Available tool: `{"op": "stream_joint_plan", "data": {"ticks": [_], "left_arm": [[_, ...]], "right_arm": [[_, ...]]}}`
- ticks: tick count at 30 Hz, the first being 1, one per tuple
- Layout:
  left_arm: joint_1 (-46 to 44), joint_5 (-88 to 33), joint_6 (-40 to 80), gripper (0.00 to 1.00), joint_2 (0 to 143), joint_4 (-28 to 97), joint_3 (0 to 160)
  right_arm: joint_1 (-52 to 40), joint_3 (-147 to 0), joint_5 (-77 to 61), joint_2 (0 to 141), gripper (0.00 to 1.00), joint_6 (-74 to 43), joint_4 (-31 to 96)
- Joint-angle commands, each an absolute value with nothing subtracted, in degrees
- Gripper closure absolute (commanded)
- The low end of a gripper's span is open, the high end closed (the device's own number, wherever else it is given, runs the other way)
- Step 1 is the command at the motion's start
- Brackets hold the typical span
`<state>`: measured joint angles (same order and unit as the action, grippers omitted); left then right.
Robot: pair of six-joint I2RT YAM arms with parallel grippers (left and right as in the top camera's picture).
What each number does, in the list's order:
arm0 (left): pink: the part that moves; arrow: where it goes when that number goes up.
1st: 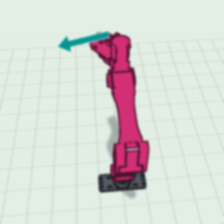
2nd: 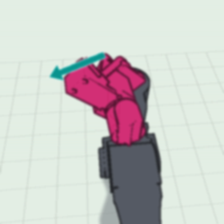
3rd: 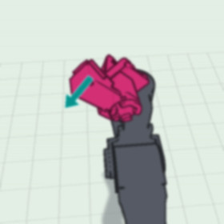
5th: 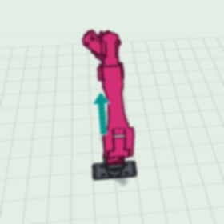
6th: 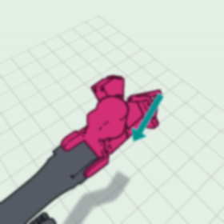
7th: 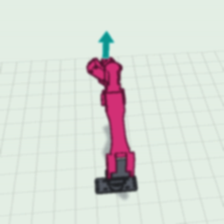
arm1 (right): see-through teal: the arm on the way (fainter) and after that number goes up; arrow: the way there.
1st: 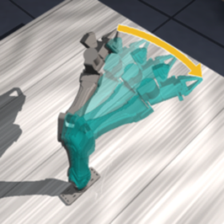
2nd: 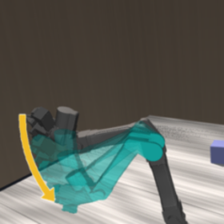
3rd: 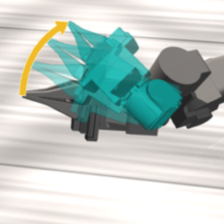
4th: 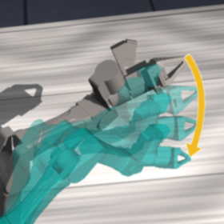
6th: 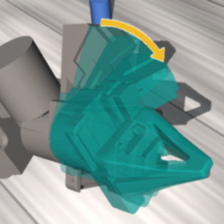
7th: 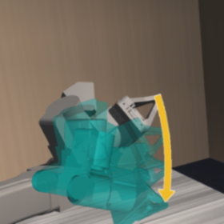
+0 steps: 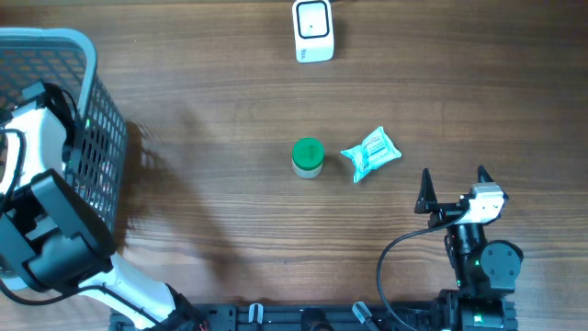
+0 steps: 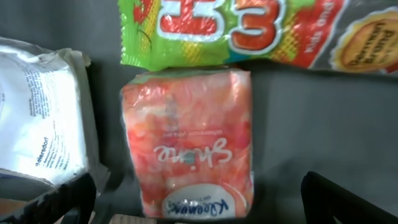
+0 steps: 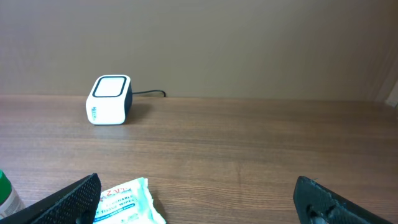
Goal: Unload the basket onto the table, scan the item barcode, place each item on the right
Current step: 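Grasp the small red-white box in basket with left gripper, then place red-white box in front of the jar with left gripper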
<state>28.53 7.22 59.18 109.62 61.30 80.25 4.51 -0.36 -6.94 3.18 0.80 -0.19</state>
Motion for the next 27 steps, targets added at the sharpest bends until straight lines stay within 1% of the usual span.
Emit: {"op": "stream_joint_plan", "data": {"ticks": [1,3,4,5,6,7,8,10,14,17,19,21,23,24,26,27], "left_arm": [[28.62,6.92,58.28,0.00,109.97,55.37,74.13],[28.62,6.90,58.28,0.00,109.97,51.42,71.18],[28.62,6.90,58.28,0.07,109.97,49.84,69.84],[28.62,6.92,58.26,0.32,109.97,49.39,69.08],[28.62,6.90,58.22,0.44,109.95,49.58,69.01],[28.64,6.90,57.58,0.51,109.73,49.89,69.06],[28.75,6.90,57.12,0.56,109.45,49.95,69.25],[28.77,7.33,55.59,0.62,107.98,52.42,71.57],[28.77,8.82,55.44,0.62,98.70,65.89,87.90],[28.69,8.25,55.51,0.62,90.00,76.93,105.69],[26.98,6.20,55.51,0.62,82.83,80.51,112.81],[21.02,4.56,54.72,0.61,75.26,80.64,112.51],[12.23,4.56,47.83,0.62,72.25,82.00,110.91],[7.31,4.54,46.61,0.62,71.88,84.29,109.38],[-2.66,4.51,45.36,0.66,72.07,86.63,103.59],[-10.46,5.02,45.15,0.66,72.36,84.42,95.90]], "right_arm": [[4.34,-0.30,-5.96,3.05,0.00,1.45,-0.34],[4.34,-0.30,-5.98,3.07,0.00,1.48,-0.34],[4.34,-0.30,-5.98,3.07,0.00,1.48,-0.34],[4.34,-0.30,-5.96,3.07,0.00,1.48,-0.34],[4.34,-0.30,-5.98,3.07,0.00,1.48,-0.34],[4.34,-0.30,-5.98,3.07,0.00,1.48,-0.34],[4.34,-0.30,-5.96,3.05,0.00,1.48,-0.34],[4.34,-0.30,-5.98,3.05,0.00,1.48,-0.34],[4.34,-0.30,-5.98,3.07,0.00,1.48,-0.34],[4.34,-0.30,-5.96,3.07,0.00,1.45,-0.34],[4.34,-0.30,-5.98,3.07,0.00,1.48,-0.34],[4.34,-0.30,-5.98,3.05,0.00,1.48,-0.36],[4.34,-0.30,-5.98,3.07,0.00,1.48,-0.34],[4.34,-0.30,-5.98,3.07,0.00,1.48,-0.36],[4.34,-0.30,-5.98,3.07,0.00,1.48,-0.36],[4.34,-0.30,-5.98,3.07,0.00,1.50,-0.34]]}}
